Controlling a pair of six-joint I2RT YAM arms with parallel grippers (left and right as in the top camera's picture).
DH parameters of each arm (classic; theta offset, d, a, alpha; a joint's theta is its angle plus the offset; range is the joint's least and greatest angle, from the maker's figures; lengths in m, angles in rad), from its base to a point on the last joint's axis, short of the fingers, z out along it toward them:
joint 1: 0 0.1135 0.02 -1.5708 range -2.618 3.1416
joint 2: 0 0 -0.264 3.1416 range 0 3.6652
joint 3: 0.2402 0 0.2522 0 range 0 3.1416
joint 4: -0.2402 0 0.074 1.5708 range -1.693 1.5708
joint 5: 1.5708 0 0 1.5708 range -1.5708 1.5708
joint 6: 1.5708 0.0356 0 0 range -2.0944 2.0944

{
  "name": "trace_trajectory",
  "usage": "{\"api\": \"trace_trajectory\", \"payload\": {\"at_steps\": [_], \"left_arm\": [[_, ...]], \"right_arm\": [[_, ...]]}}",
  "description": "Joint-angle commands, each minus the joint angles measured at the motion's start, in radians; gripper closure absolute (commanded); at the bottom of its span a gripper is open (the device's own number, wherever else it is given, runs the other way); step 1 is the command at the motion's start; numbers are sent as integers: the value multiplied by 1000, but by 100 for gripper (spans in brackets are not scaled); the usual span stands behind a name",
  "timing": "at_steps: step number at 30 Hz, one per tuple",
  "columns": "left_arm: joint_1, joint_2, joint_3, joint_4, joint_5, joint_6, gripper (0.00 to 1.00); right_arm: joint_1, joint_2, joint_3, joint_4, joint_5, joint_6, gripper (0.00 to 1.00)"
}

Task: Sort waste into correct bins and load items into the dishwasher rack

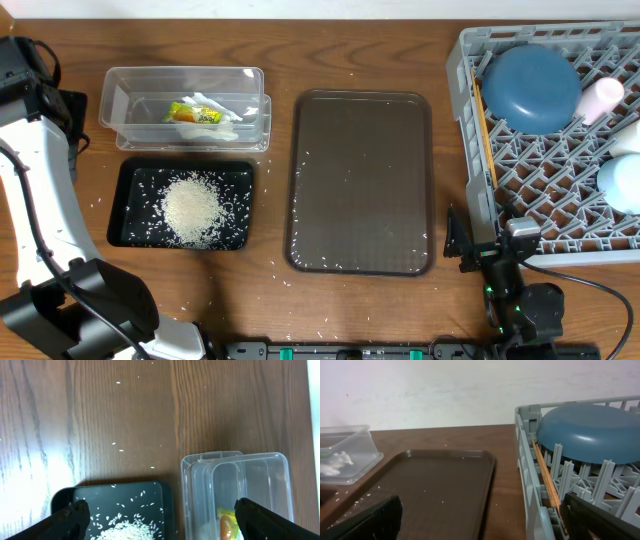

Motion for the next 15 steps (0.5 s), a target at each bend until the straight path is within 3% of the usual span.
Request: {"api": "trace_trajectory", "payload": {"at_steps": [1, 7, 11, 15], "left_arm": [[2, 3, -2, -89, 38, 50, 5], [-14, -49, -45, -267, 47, 50, 5], [-39, -141, -185, -202, 32, 51, 5], [-85, -274, -403, -43, -3, 64, 5]], "right_arm": [[-5, -6, -2, -5, 10, -11, 1], [-5, -6, -2, -5, 10, -11, 1], [-5, -6, -2, -5, 10, -11, 1], [-5, -6, -2, -5, 10, -11, 1]]}}
